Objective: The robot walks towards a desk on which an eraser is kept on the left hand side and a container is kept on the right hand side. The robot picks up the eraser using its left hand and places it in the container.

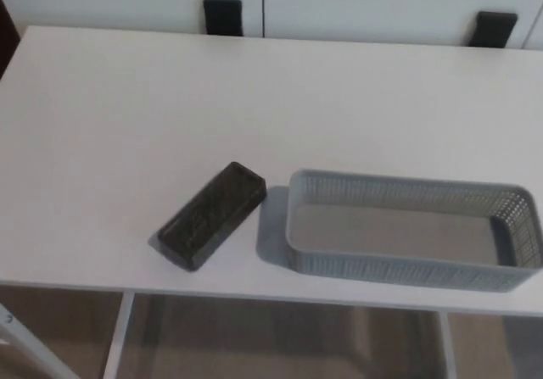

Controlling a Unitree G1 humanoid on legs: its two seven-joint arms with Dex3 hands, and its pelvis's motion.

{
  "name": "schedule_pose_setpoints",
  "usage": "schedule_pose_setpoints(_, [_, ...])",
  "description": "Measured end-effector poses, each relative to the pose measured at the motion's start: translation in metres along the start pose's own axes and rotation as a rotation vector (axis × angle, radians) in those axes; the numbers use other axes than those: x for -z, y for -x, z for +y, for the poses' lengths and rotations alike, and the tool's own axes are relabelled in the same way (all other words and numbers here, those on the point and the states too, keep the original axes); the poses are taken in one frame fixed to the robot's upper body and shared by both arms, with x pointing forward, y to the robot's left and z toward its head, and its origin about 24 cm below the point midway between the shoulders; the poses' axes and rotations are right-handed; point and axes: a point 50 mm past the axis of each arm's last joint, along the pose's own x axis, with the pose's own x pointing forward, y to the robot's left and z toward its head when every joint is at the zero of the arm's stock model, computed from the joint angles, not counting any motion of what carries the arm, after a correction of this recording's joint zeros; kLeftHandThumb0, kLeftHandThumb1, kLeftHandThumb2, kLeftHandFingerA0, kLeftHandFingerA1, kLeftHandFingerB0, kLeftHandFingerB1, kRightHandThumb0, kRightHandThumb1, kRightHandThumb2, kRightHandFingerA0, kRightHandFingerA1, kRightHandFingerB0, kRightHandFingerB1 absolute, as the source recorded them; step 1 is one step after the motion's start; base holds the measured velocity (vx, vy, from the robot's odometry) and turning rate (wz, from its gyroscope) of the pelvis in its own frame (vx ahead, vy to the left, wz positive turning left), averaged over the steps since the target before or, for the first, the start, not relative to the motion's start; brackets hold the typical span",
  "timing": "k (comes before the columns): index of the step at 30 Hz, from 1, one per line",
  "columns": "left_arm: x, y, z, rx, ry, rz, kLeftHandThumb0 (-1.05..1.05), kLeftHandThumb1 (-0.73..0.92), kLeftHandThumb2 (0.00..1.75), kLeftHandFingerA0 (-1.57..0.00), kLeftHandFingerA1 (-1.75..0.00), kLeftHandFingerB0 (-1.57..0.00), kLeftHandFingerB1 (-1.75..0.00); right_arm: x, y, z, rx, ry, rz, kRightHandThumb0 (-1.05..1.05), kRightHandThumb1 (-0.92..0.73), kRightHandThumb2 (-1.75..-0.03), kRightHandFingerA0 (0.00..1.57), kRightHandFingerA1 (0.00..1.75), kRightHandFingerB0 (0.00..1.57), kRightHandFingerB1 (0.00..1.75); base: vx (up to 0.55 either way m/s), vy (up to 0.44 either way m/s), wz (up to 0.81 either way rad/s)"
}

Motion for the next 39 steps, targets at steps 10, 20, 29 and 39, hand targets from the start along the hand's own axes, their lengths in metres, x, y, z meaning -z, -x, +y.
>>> schedule_pose_setpoints(10, [0.000, 0.000, -0.003, 0.011, -0.006, 0.001, -0.35, 0.54, 0.56, -0.42, -0.43, -0.29, -0.30, -0.002, 0.000, -0.001, 0.002, 0.007, -0.006, -0.22, -0.43, -0.88, 0.45, 0.63, 0.19, 0.51, 0.00, -0.089, 0.03])
schedule_pose_setpoints(20, [0.001, 0.000, -0.004, 0.015, -0.010, 0.002, -0.41, 0.55, 0.57, -0.42, -0.40, -0.32, -0.31, -0.001, 0.000, 0.000, -0.002, 0.011, -0.001, -0.24, -0.64, -0.58, 0.53, 0.50, 0.32, 0.38, 0.00, -0.017, 0.00])
schedule_pose_setpoints(29, [-0.019, 0.009, -0.034, 0.229, -0.235, -0.107, -0.49, 0.57, 0.58, -0.36, -0.32, -0.43, -0.35, 0.000, 0.000, 0.002, -0.012, 0.016, 0.005, -0.26, -0.63, -0.58, 0.52, 0.50, 0.31, 0.38, 0.00, 0.000, 0.00])
schedule_pose_setpoints(39, [-0.071, 0.029, -0.049, 0.445, -0.375, -0.327, -0.73, 0.50, 0.88, -0.29, -0.44, -0.48, -0.50, 0.000, -0.002, 0.004, -0.022, 0.020, 0.006, -0.27, -0.63, -0.58, 0.54, 0.50, 0.32, 0.38, 0.00, 0.000, 0.00])
